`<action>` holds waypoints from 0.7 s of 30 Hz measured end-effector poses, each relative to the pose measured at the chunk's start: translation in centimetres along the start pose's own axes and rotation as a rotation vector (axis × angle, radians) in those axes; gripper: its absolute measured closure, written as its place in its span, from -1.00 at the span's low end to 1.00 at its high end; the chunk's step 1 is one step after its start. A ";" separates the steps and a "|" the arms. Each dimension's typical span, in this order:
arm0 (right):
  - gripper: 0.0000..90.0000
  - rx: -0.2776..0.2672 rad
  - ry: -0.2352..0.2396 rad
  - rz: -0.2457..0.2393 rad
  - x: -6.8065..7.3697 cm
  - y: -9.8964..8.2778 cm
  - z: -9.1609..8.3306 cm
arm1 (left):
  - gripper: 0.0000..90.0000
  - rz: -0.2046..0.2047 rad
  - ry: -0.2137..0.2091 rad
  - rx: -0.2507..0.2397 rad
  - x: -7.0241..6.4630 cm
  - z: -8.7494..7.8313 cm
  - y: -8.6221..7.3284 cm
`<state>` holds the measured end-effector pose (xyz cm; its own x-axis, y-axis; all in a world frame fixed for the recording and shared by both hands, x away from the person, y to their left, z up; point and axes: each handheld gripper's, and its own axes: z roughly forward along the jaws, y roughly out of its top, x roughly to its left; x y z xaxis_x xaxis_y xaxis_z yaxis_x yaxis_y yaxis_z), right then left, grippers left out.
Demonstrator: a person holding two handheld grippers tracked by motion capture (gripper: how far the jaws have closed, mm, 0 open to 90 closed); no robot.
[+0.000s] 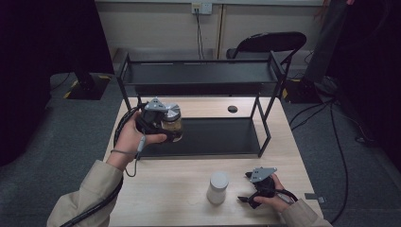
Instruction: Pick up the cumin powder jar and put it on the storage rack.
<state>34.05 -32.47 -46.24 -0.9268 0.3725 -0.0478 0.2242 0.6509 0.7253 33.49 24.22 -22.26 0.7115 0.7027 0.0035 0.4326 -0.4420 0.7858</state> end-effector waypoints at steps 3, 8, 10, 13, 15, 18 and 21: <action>-1.00 0.000 0.000 0.000 0.0 0.0 0.0 | -0.31 -0.001 -0.001 0.006 0.3 -0.3 1.1; -1.00 0.000 0.000 0.000 0.0 0.0 0.0 | -0.31 -0.010 0.005 -0.007 0.8 -0.9 2.5; -1.00 0.000 0.000 0.000 0.0 0.0 0.0 | -0.31 -0.010 0.007 -0.008 1.0 -1.1 3.1; -1.00 0.000 0.000 0.000 0.0 0.0 0.0 | -0.31 -0.009 0.024 -0.006 1.1 -1.5 4.3; -1.00 0.000 -0.001 0.000 0.0 0.0 0.0 | -0.31 -0.015 0.033 -0.013 1.3 -1.9 5.3; -1.00 0.000 -0.001 -0.001 0.0 0.0 0.0 | -0.31 -0.027 0.041 -0.022 1.3 -2.0 5.9; -1.00 0.002 0.000 0.001 0.0 0.0 0.0 | -0.31 -0.040 0.044 -0.035 1.4 -2.1 7.1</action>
<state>34.07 -32.45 -46.22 -0.9267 0.3729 -0.0468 0.2257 0.6519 0.7240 36.40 23.27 -15.36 0.6685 0.7437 -0.0019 0.4401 -0.3935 0.8072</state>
